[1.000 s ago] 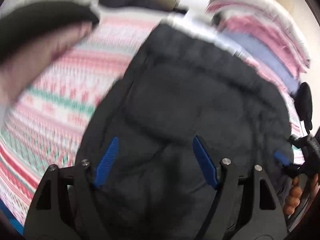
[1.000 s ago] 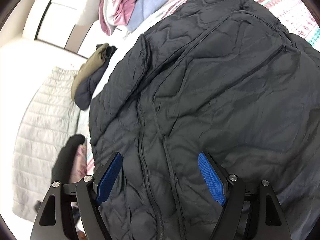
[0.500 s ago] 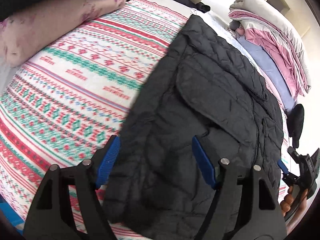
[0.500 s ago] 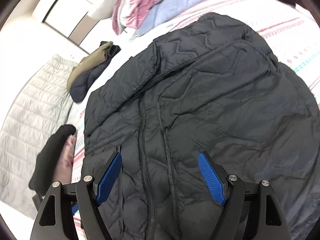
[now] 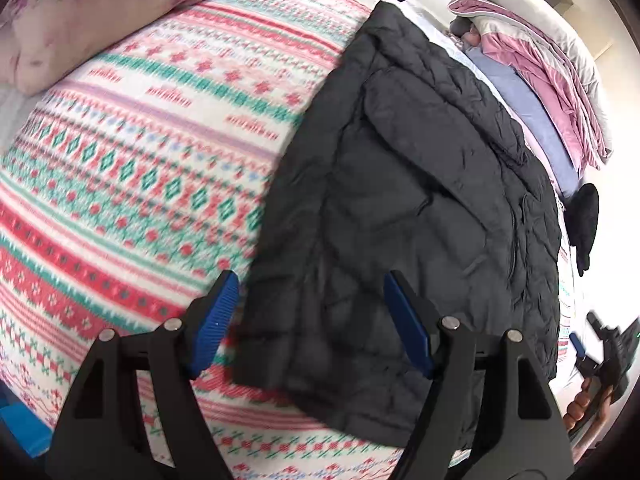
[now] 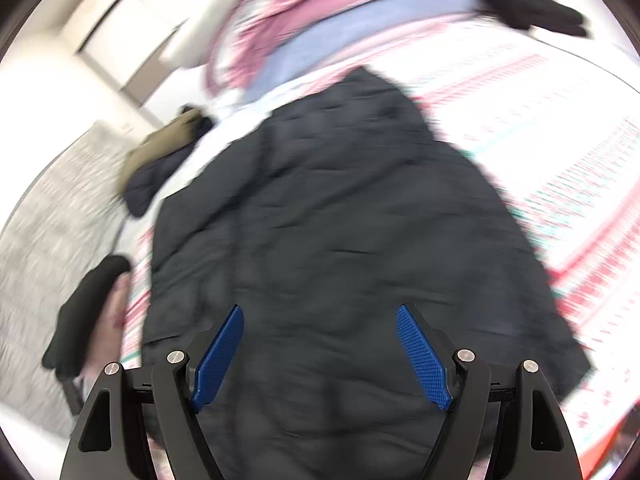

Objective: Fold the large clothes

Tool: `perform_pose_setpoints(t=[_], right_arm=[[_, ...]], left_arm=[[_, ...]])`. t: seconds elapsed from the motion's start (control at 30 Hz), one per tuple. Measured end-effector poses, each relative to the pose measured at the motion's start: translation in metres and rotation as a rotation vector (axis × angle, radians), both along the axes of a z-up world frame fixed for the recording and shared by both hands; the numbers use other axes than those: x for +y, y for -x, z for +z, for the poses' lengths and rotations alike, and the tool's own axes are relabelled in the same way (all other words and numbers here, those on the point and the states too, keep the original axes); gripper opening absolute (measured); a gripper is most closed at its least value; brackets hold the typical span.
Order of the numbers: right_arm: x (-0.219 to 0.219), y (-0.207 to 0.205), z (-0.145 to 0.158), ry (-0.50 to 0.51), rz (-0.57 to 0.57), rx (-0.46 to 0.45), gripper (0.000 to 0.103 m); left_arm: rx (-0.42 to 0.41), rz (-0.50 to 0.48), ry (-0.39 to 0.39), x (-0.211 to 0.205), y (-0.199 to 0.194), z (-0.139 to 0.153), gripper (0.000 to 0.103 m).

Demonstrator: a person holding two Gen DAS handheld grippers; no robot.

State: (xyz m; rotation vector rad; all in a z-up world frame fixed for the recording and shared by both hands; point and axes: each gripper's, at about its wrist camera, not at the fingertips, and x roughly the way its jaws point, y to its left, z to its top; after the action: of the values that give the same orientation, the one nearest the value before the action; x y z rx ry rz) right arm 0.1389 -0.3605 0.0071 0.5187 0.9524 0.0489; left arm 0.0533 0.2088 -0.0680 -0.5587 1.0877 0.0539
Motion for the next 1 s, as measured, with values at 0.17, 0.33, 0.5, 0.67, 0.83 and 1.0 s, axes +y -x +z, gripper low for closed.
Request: perform_pose_setpoints(t=[0.17, 0.33, 0.5, 0.67, 0.83, 1.0], right_arm=[[-0.065, 0.038, -0.021, 0.061, -0.167, 0.098, 0.080], [-0.102, 0.058, -0.049, -0.051, -0.141, 0.188, 0.080], [-0.120, 0.059, -0.063, -0.154, -0.103, 0.194, 0.080], [-0.130, 0.062, -0.068, -0.233, -0.107, 0.176, 0.078], [-0.137, 0.061, -0.070, -0.207, -0.183, 0.166, 0.070], [-0.126, 0.059, -0.065, -0.114, -0.168, 0.165, 0.068]], left_arm=[[-0.001, -0.010, 0.005, -0.002, 0.020, -0.007, 0.075], [0.025, -0.022, -0.066, -0.013, 0.024, -0.004, 0.075], [-0.032, 0.057, -0.013, 0.000, 0.032, 0.012, 0.075], [0.029, 0.018, 0.057, -0.005, 0.032, -0.008, 0.075], [-0.027, 0.027, 0.039, -0.010, 0.035, -0.006, 0.075], [-0.040, 0.084, 0.055, -0.001, 0.032, -0.008, 0.064]])
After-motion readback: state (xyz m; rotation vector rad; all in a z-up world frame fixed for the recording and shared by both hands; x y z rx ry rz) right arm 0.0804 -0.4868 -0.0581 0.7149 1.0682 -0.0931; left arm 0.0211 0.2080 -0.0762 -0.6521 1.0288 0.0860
